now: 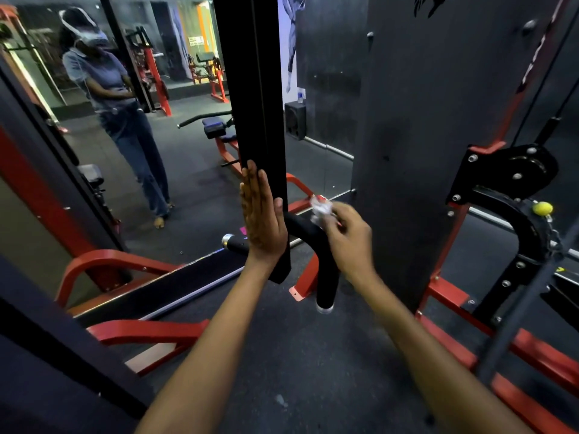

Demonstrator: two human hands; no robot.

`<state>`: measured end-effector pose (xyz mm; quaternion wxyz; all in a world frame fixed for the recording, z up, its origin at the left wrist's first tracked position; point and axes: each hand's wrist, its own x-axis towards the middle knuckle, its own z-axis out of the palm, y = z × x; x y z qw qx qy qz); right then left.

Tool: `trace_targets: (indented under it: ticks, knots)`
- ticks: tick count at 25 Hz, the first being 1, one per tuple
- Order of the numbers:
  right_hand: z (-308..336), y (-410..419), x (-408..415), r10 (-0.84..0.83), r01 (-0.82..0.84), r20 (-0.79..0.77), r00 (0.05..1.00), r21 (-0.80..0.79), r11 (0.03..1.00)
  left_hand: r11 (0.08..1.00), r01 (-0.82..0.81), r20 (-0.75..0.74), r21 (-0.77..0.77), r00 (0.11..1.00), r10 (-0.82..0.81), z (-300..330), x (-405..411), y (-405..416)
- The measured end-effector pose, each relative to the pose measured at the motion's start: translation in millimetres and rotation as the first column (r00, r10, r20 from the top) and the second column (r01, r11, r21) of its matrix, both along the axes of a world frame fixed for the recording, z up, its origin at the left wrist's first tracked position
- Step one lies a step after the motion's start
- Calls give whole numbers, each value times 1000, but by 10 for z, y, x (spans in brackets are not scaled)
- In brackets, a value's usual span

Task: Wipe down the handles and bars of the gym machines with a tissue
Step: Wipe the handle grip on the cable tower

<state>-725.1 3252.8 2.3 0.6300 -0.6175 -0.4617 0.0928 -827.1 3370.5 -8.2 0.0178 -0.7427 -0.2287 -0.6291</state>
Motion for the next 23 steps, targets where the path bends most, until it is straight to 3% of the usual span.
trace_targets:
  ticks: [2, 4, 5, 7, 9, 13, 16, 18, 20, 21, 23]
  knots:
    - [276, 169, -175, 158, -165, 231, 960, 10, 986, 1000, 5, -6, 13, 1000, -5, -19, -7, 8]
    - [198, 111, -267, 148, -177, 319, 936, 64, 982, 1000, 10, -12, 21, 1000, -10, -28, -16, 34]
    - [84, -2, -232, 124, -143, 224, 967, 73, 987, 1000, 12, -12, 21, 1000, -12, -27, -18, 36]
    - [-184, -244, -8, 68, -69, -108, 992, -6, 998, 1000, 14, -16, 11, 1000, -14, -26, -13, 17]
    - [-316, -378, 204, 34, -83, -371, 928, -118, 990, 1000, 5, -2, 10, 1000, -5, -43, -11, -5]
    - [119, 201, 197, 176, -277, -380, 908, -231, 933, 1000, -1, 1, 3, 1000, 1, -56, 3, 5]
    - [300, 434, 213, 426, -599, -445, 788, -392, 699, 1000, 13, -22, 25, 1000, -12, -75, -45, 21]
    - [107, 300, 402, 475, -709, -562, 677, -325, 626, 999, 22, -30, 26, 999, -22, -97, -60, 21]
    - [-184, 105, 555, 540, -793, -677, 500, -107, 600, 999, 10, -24, 32, 1000, -10, -111, -45, 15]
    - [-225, 123, 592, 549, -791, -686, 477, -64, 608, 1000, 8, -21, 30, 1000, -8, -111, -34, 10]
    - [-129, 272, 565, 548, -768, -639, 539, -105, 632, 1000, 11, -16, 23, 1000, -11, -95, -17, 6]
